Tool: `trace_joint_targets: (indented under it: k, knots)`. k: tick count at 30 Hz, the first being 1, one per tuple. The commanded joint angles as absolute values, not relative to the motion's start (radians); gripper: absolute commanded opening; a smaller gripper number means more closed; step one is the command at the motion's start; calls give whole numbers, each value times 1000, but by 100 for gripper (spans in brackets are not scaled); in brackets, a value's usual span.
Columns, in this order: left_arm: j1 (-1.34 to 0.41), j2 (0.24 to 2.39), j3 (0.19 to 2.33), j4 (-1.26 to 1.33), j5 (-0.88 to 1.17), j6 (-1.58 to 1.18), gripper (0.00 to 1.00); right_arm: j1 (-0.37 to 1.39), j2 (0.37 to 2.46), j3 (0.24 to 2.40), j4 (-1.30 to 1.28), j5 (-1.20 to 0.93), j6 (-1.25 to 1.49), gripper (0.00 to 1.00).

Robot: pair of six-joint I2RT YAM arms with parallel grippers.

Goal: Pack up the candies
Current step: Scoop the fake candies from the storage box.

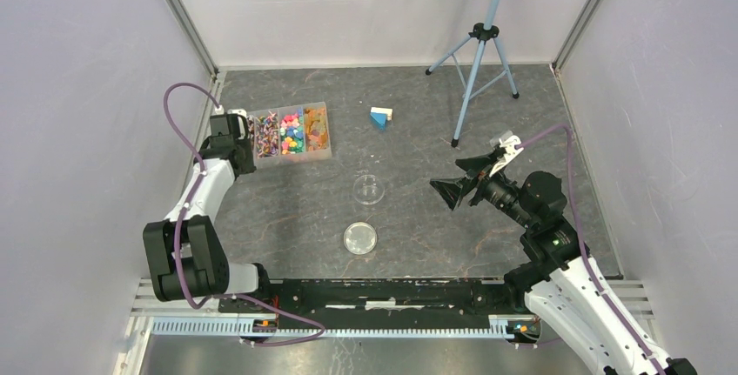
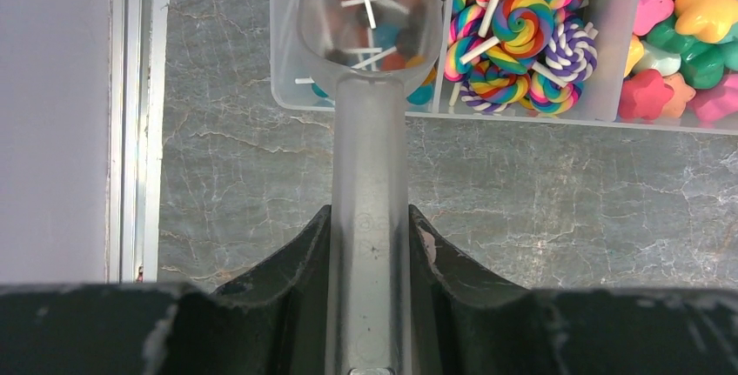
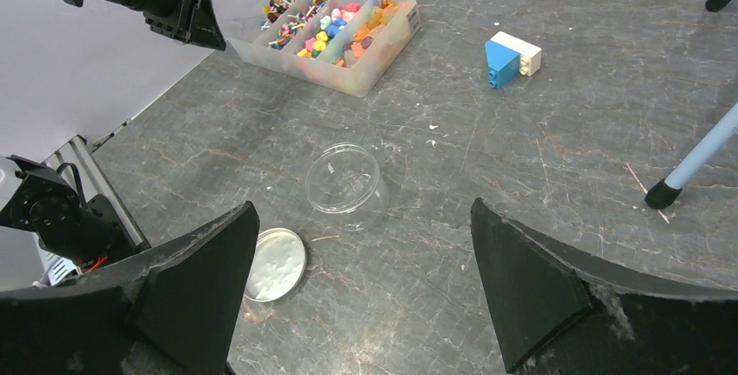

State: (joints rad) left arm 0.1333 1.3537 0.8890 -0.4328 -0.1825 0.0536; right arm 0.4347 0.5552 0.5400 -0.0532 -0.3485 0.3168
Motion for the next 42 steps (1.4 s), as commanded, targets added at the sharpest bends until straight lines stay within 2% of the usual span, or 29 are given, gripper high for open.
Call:
trace_joint_targets:
  k: [1, 11, 42]
  knots:
    - [138, 1324, 861, -400, -202, 83, 2, 432, 544, 545, -6, -371, 330, 98]
    - [138, 1274, 880, -458, -210, 66, 2, 433, 532, 542, -7, -370, 340, 98]
    - [139, 1112, 755, -341, -210, 64, 2, 433, 556, 549, 21, -373, 336, 98]
